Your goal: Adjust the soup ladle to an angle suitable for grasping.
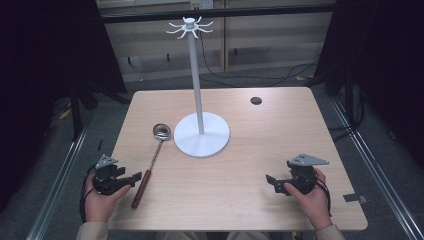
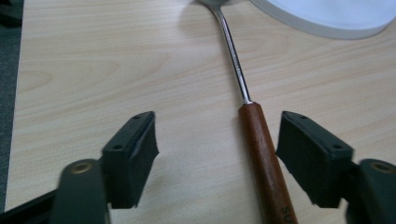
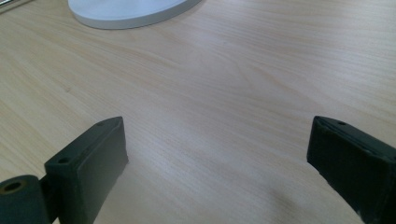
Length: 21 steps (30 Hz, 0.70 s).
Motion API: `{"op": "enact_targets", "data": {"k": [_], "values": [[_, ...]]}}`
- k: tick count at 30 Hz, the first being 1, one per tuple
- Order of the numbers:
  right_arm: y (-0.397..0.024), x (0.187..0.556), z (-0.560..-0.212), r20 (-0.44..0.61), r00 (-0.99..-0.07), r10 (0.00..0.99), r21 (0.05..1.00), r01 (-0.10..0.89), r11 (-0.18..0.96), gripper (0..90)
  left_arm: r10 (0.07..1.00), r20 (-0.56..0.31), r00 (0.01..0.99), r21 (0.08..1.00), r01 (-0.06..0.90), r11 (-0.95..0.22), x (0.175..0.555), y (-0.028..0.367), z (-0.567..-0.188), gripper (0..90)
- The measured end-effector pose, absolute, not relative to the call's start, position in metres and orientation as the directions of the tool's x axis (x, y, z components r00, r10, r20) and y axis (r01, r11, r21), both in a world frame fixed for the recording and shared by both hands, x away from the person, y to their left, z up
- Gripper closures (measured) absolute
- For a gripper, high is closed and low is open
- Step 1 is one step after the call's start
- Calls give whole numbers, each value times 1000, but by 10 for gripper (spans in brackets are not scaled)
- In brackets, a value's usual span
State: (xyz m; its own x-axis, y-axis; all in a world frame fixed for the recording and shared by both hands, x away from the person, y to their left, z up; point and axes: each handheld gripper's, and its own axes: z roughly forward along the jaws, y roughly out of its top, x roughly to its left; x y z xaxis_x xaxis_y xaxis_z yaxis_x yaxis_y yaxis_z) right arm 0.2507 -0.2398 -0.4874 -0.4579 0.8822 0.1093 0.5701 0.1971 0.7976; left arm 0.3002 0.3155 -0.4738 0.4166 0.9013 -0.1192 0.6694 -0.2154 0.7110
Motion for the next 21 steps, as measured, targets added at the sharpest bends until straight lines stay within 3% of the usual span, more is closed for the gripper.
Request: {"op": "enact_targets", "data": {"k": [4,5,8,9,21], "values": [[-236,252,-487,119,-467,876,801,567,194,48,903,-129,410,694,688,-213,297,319,-473,429],[-235,252,-487,115,-472,874,801,564,200,50,903,-97,418,682,689,-245,296,321,-472,456],[-231,251,-484,101,-482,870,808,550,210,53,896,-85,435,665,695,-275,296,323,-473,597],[-231,251,-483,99,-484,870,811,546,211,55,892,-74,446,660,693,-291,295,322,-474,691],[-233,250,-482,117,-476,872,816,547,188,57,823,-58,565,608,673,-420,302,302,-482,771]]}}
